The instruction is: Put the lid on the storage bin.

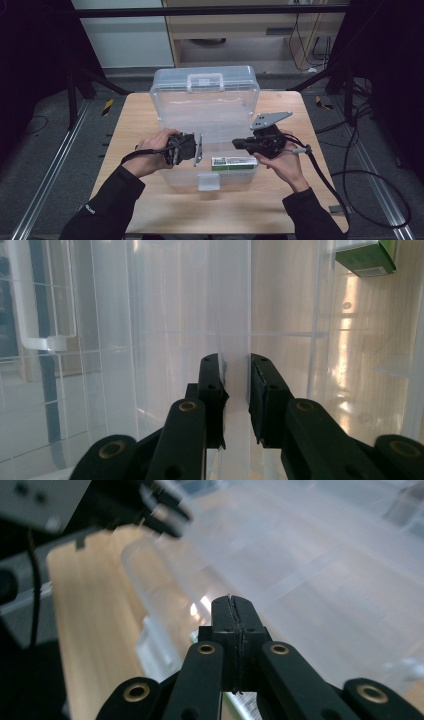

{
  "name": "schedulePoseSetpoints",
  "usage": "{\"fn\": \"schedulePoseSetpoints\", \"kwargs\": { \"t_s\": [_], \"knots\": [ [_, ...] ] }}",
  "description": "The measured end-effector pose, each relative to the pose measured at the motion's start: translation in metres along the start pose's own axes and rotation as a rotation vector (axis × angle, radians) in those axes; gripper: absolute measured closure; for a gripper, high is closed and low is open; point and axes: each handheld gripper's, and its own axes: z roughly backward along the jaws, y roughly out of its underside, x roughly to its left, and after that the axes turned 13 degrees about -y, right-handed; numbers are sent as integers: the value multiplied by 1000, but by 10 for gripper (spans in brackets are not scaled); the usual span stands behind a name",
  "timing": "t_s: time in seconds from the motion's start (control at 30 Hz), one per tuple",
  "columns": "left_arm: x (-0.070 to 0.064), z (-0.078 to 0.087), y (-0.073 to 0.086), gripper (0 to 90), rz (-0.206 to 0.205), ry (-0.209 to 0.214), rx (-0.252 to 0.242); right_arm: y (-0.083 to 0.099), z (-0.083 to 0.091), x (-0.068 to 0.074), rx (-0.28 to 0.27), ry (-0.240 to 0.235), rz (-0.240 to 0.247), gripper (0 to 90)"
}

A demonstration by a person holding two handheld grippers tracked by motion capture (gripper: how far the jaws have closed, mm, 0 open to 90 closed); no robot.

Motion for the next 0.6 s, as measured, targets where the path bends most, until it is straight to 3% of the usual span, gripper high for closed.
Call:
{"fn": "schedulePoseSetpoints", "kwargs": {
  "t_s": [0.13,0.33,0.6],
  "knots": [
    [0,0,0,768,-2,3,-1,-2,7,-10,-92,63,-40,900],
    [1,1,-1,768,-8,11,14,-5,11,-26,-140,177,-90,900],
    [0,1,-1,768,-8,10,19,-4,13,-43,-195,251,-136,900]
  ]
}}
